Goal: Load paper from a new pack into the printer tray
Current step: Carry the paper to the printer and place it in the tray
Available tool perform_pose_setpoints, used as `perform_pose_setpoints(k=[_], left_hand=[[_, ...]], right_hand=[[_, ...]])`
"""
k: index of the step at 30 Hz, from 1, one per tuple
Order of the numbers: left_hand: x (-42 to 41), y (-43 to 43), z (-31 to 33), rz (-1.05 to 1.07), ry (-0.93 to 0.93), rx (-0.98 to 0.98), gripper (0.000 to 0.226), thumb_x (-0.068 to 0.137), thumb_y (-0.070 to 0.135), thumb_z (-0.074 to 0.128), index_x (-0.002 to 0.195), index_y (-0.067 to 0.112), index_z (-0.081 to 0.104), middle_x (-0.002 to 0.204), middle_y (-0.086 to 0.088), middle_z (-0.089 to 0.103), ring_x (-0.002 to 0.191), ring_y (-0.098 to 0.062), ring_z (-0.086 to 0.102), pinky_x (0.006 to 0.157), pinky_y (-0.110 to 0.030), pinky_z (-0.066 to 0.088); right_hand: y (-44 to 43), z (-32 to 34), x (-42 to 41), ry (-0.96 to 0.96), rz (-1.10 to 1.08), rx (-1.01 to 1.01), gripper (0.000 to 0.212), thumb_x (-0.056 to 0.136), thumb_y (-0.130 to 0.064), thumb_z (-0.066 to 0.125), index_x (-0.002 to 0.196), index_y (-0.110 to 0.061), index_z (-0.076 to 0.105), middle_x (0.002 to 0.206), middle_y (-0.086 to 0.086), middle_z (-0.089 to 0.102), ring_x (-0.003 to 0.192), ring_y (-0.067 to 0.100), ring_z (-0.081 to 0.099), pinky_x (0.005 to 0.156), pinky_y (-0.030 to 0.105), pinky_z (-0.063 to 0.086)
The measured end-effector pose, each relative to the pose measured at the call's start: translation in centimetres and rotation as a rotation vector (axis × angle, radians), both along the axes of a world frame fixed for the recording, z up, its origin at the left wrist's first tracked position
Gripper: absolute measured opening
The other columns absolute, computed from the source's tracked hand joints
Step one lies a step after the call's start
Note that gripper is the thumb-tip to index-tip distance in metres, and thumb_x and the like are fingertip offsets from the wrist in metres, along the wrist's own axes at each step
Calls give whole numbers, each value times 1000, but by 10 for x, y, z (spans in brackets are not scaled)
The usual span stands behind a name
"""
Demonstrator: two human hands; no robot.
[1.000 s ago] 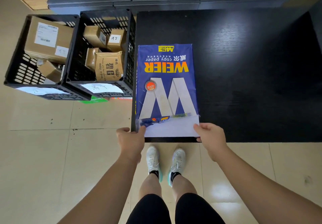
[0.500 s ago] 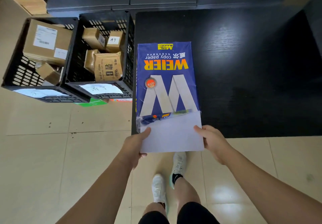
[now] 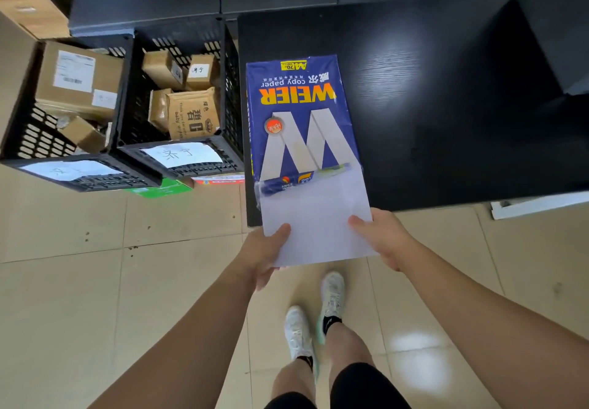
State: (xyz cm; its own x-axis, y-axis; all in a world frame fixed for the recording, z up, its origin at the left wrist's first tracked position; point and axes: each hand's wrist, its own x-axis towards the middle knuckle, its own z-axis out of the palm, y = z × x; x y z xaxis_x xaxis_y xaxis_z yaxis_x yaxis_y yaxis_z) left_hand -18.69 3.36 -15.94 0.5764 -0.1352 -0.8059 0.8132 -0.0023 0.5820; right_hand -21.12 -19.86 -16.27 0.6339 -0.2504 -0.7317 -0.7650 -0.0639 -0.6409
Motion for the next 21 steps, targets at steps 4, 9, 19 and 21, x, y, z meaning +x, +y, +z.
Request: perform_pose_setpoints(k=[4,9,19,21], left_hand=[[-30,4,3,-31,-75,16,41,84,33,71,121,15,62,113,-5,73,89,-25,68,50,-25,49],[-66,7,8,-60,-93,0,46,84,29,73,126,15,61,119,-2,72,108,-27,68,92,-45,54],[-168,-5,48,-47,-166,22,57,77,36,73,130,21,59,119,3,72,109,-23,67,93,-43,53],[-184,-10,64,-37,-191,43,51,81,33,73,129,21,59,117,4,72,107,-22,68,91,-43,54]], right_hand=[[5,10,-28,0,10,-27,25,92,-22,62,114,-16,70,106,0,74,94,22,70,85,39,57],[5,29,-67,3,2,-37,19,93,-19,59,109,-20,69,99,-2,72,85,16,68,63,26,51],[-4,63,-159,-34,37,-31,13,89,-14,60,90,-19,72,91,2,75,79,21,70,67,30,55],[-7,78,-175,-54,12,-13,12,90,-13,60,92,-17,72,86,-2,73,74,16,68,62,25,53]])
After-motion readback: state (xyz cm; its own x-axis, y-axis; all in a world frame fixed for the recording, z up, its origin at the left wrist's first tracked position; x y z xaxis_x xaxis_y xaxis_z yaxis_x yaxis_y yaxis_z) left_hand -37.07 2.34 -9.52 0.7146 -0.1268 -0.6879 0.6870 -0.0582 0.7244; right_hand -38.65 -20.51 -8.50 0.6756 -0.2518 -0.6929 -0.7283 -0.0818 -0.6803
